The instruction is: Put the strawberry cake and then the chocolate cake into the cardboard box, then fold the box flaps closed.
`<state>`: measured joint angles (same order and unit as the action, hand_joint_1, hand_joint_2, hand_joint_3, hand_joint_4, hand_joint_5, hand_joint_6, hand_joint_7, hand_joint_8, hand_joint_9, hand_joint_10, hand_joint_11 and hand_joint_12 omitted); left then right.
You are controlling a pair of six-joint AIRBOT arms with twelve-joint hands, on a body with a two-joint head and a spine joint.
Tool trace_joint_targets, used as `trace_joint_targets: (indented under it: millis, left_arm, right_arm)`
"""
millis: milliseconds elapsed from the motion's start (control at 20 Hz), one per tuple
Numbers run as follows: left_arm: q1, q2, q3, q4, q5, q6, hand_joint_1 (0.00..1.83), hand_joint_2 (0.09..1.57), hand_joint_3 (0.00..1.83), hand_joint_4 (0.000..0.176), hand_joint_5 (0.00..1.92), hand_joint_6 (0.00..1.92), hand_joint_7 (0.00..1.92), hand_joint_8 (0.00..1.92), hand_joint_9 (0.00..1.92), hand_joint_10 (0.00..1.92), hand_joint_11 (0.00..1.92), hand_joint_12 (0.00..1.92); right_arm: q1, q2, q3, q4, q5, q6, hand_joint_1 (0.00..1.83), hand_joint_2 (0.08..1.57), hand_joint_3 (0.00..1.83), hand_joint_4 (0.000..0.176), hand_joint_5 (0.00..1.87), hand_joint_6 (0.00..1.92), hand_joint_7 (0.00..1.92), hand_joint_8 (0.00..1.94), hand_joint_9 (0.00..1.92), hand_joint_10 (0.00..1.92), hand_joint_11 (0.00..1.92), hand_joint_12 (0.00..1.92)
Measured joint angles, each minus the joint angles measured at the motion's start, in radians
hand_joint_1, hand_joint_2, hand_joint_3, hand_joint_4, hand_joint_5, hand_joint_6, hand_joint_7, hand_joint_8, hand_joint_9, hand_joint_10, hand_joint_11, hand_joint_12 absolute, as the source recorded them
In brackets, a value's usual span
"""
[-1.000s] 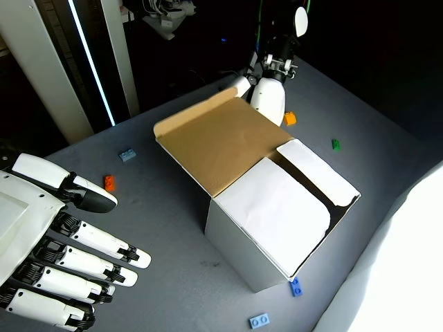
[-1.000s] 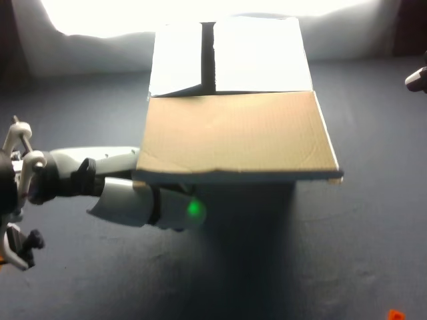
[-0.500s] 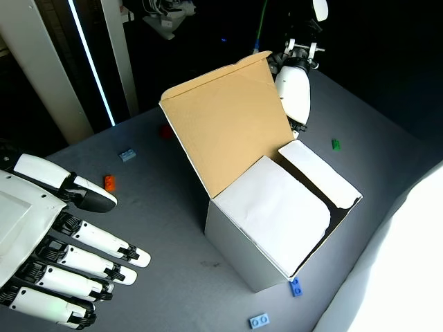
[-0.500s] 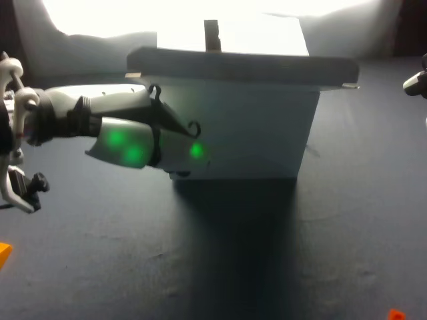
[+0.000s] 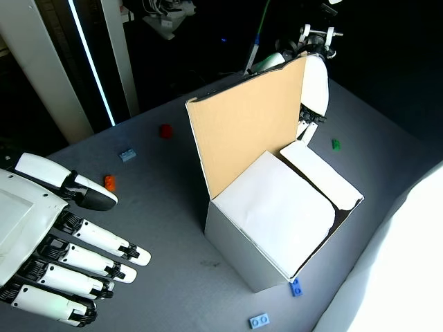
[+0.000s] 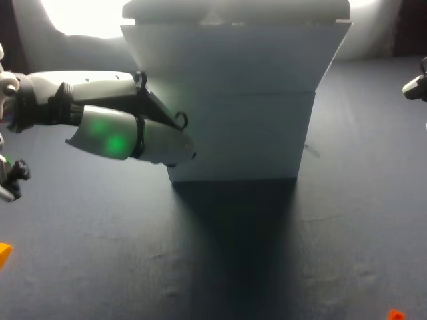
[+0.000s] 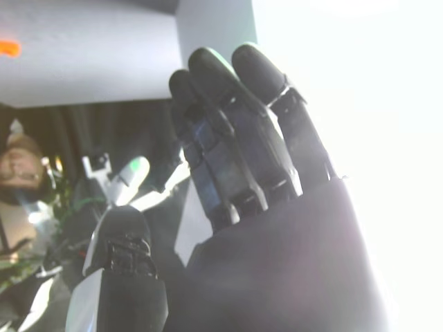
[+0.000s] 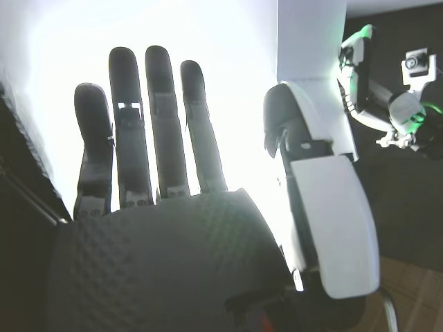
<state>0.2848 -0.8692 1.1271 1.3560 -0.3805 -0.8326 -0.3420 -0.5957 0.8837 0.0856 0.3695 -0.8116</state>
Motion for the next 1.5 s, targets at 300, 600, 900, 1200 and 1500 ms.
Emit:
trace_joint_targets:
  millis: [300,600,900,1200,1500]
  left_arm:
    - [0.013,0.073,-0.045,0.003,-0.002,-0.034,0.08,1.20,0.00,0.000,0.76,0.00,0.95,0.00,0.77,0.57,0.40,1.34]
    - [-0.023,0.117,-0.077,0.109,-0.042,-0.150,0.13,1.19,0.00,0.000,0.80,0.01,0.96,0.00,0.79,0.53,0.42,1.31]
    - [-0.124,0.124,-0.077,0.222,-0.060,-0.269,0.09,1.20,0.00,0.000,0.78,0.00,0.96,0.00,0.76,0.54,0.39,1.31]
    - [-0.196,0.099,-0.064,0.256,-0.074,-0.269,0.09,1.20,0.00,0.000,0.79,0.00,0.98,0.01,0.78,0.59,0.41,1.34]
    - [-0.251,0.080,-0.032,0.315,-0.077,-0.270,0.12,1.20,0.00,0.000,0.79,0.00,0.96,0.00,0.77,0.51,0.39,1.33]
  right_arm:
    - [0.000,0.000,-0.002,0.000,0.000,0.000,0.26,1.33,0.00,0.000,0.45,0.24,0.64,0.00,0.40,0.93,0.08,1.80]
    - [0.000,-0.001,-0.002,-0.001,0.000,0.000,0.27,1.33,0.00,0.000,0.45,0.24,0.65,0.01,0.41,0.93,0.10,1.78]
    - [-0.008,-0.001,-0.008,-0.015,-0.001,0.000,0.24,1.34,0.00,0.000,0.44,0.24,0.64,0.00,0.40,0.91,0.08,1.77]
    - [-0.008,-0.001,-0.009,-0.015,-0.002,0.000,0.29,1.32,0.00,0.000,0.44,0.24,0.65,0.00,0.42,0.91,0.10,1.77]
    - [-0.008,-0.001,-0.009,-0.016,0.000,0.004,0.27,1.33,0.00,0.000,0.44,0.24,0.65,0.01,0.42,0.91,0.09,1.77]
